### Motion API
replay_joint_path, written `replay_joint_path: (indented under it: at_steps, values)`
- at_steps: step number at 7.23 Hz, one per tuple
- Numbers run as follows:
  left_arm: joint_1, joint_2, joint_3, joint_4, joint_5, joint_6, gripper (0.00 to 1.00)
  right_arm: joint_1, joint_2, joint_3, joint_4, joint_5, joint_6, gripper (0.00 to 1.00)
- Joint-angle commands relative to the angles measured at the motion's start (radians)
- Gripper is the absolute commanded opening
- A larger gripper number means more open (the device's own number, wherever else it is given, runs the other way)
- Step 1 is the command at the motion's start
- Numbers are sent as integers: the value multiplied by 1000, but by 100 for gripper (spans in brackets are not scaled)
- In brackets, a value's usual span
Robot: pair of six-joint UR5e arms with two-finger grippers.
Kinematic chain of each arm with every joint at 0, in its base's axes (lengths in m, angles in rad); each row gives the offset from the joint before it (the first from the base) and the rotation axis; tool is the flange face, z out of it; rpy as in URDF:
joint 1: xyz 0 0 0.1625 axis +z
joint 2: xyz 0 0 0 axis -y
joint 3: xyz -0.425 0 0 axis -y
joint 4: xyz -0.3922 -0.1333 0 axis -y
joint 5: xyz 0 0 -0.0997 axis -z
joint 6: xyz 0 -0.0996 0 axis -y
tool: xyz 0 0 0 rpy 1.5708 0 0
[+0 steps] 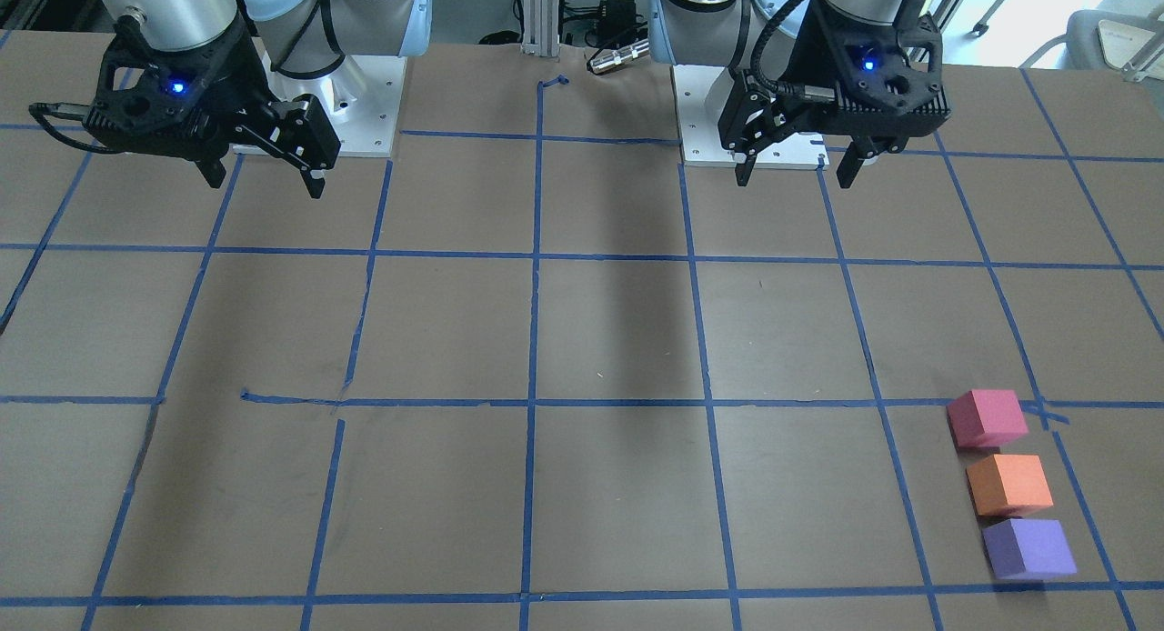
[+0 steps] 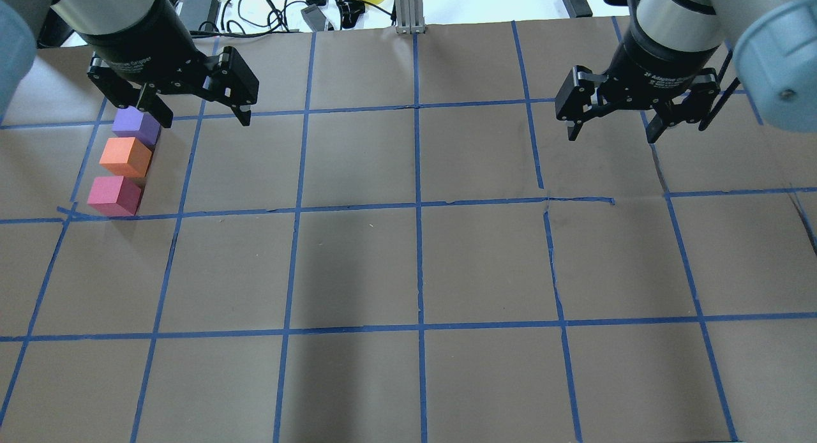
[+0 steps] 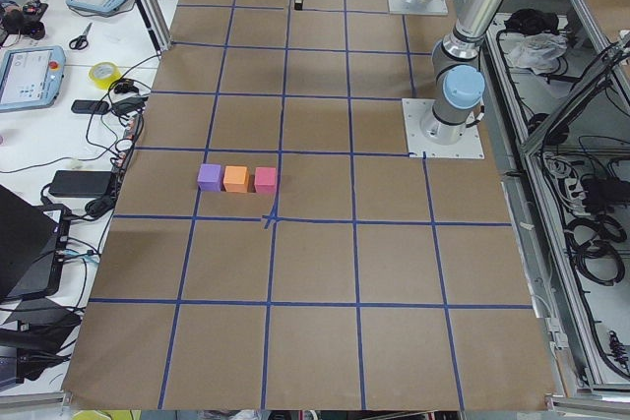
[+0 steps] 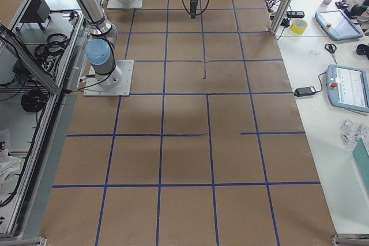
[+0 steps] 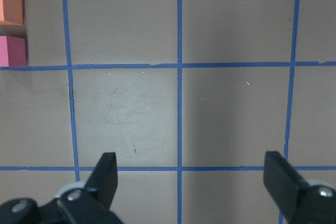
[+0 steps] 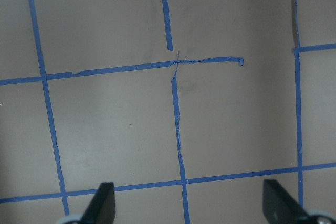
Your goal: Arrange blocks in a line
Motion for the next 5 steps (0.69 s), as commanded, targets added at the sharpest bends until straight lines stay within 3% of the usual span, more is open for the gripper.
replay_joint_path:
  at_steps: [1, 5]
  values:
    - [-4, 6, -11, 4, -2, 1, 100, 0, 0, 0, -1, 4, 0, 100]
    - [-4, 26, -19, 4, 1, 7, 100, -2, 0, -1, -1, -1, -2, 100]
